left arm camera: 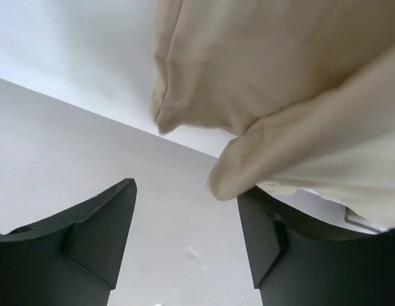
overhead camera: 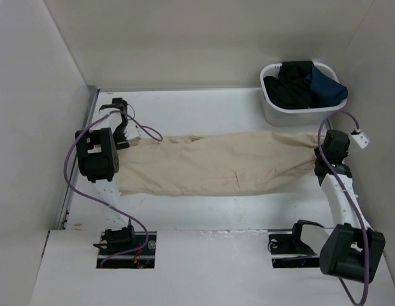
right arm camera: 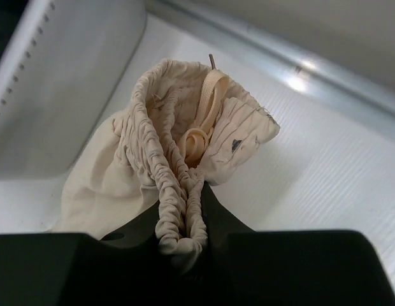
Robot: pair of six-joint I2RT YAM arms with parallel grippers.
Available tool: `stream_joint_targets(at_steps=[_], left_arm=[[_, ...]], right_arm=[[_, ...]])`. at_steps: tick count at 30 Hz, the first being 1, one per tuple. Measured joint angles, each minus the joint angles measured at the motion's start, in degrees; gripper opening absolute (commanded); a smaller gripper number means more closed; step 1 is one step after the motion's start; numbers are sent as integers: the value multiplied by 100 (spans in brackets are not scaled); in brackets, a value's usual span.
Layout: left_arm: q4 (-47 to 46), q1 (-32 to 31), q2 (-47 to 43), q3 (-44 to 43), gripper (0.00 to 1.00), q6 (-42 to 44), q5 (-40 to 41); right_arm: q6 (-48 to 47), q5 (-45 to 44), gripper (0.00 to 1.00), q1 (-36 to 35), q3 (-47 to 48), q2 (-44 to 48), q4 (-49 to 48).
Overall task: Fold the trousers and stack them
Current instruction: Fold the trousers
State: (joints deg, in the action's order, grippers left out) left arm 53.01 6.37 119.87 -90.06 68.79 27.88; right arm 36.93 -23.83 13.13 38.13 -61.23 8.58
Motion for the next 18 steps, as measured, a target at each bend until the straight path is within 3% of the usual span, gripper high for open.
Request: stream_joint_targets(at_steps=[8,14,18], left_arm=[[-22,-599,-210,-603,70,-142,-415],[195,-407,-385,-791,69,-372,-807],[553,-192,-313,-796,67,-715,-1130]], right_arm=[[-1676,-455,0,-297,835,612,402],[-2592,-1209,0,-2684,1663,212,356],[-2771,-1856,0,-4527,2369,-1158,249]])
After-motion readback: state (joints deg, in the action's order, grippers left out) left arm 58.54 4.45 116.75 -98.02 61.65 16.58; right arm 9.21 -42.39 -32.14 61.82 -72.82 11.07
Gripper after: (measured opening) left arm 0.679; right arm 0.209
